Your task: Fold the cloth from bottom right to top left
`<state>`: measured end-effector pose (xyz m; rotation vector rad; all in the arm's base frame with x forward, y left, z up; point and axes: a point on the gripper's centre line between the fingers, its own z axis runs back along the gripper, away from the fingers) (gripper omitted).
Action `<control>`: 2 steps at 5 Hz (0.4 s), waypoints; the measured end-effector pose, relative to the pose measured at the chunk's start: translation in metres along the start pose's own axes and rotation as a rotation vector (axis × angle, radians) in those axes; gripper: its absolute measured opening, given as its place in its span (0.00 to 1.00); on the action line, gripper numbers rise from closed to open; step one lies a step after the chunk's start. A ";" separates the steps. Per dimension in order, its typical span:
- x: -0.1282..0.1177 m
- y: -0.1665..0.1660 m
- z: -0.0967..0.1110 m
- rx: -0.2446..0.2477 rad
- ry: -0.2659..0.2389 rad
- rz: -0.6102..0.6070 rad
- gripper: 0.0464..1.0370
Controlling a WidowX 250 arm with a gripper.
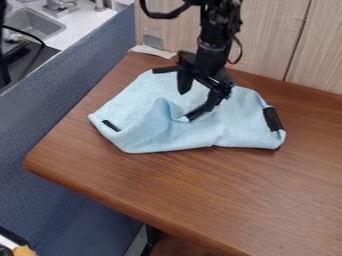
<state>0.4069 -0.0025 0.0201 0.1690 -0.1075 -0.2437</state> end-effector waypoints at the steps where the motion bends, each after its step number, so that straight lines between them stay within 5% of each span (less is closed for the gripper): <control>1: 0.001 0.004 0.014 0.011 -0.020 0.001 0.97; 2: 0.001 0.006 0.042 0.002 -0.081 0.013 0.96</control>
